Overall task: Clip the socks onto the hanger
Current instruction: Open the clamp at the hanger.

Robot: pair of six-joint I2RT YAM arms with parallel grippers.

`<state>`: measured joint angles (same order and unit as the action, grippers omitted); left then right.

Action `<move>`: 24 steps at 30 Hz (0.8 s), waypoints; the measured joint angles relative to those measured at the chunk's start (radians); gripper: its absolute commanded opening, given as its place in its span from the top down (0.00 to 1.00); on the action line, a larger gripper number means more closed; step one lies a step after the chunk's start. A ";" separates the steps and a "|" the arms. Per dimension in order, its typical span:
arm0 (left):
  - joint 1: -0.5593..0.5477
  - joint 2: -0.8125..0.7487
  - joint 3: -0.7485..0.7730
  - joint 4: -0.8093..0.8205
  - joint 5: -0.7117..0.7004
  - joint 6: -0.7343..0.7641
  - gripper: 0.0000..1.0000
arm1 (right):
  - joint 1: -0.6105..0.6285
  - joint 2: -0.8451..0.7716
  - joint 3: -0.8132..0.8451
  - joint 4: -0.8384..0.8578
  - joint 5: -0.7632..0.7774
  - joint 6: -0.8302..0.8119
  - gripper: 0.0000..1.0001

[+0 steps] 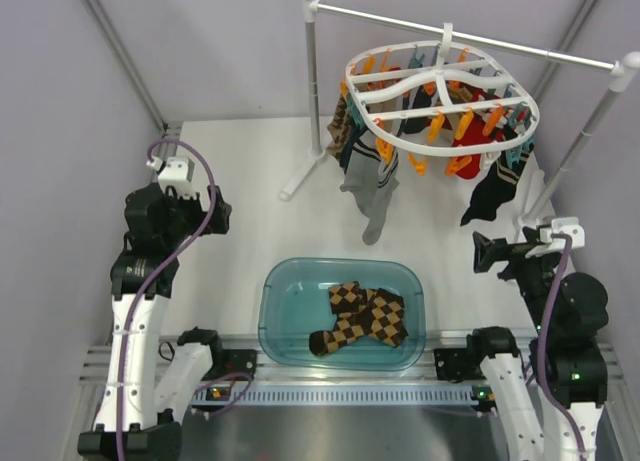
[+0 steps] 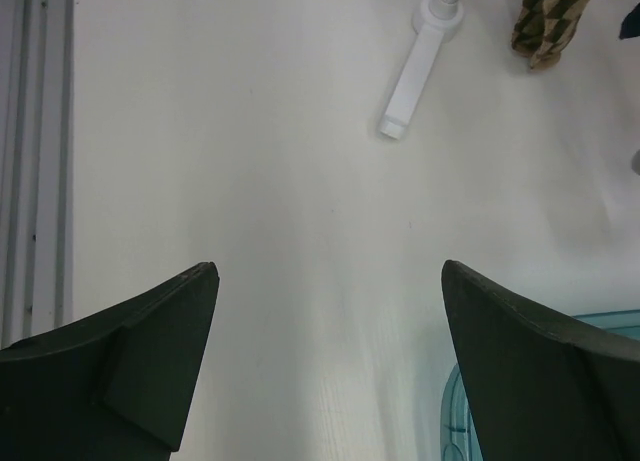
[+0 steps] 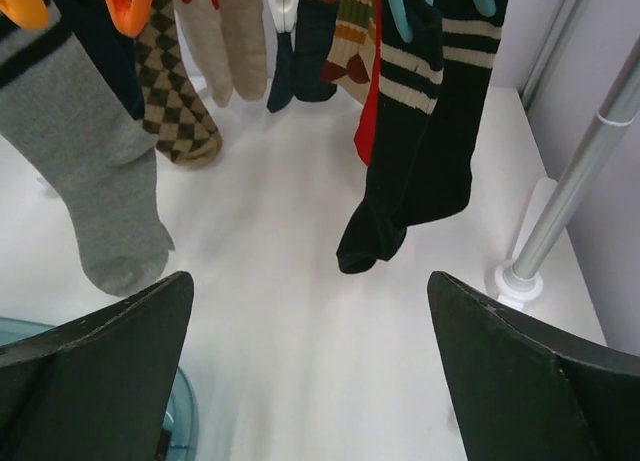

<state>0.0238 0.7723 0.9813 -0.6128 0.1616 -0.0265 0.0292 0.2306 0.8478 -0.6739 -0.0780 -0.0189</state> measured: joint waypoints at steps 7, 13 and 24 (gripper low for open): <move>0.000 0.010 -0.001 0.158 0.236 -0.016 0.02 | -0.003 0.010 0.089 0.005 0.036 0.149 0.00; -0.014 0.063 -0.022 0.418 0.415 -0.101 0.02 | -0.008 0.092 0.158 0.133 0.050 0.222 0.01; -0.018 0.105 -0.071 0.585 0.491 -0.134 0.02 | -0.008 0.193 0.009 0.454 0.016 0.252 0.01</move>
<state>0.0055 0.8772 0.9108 -0.0277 0.6529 -0.1604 0.0212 0.4232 0.8570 -0.2203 -0.0624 0.2329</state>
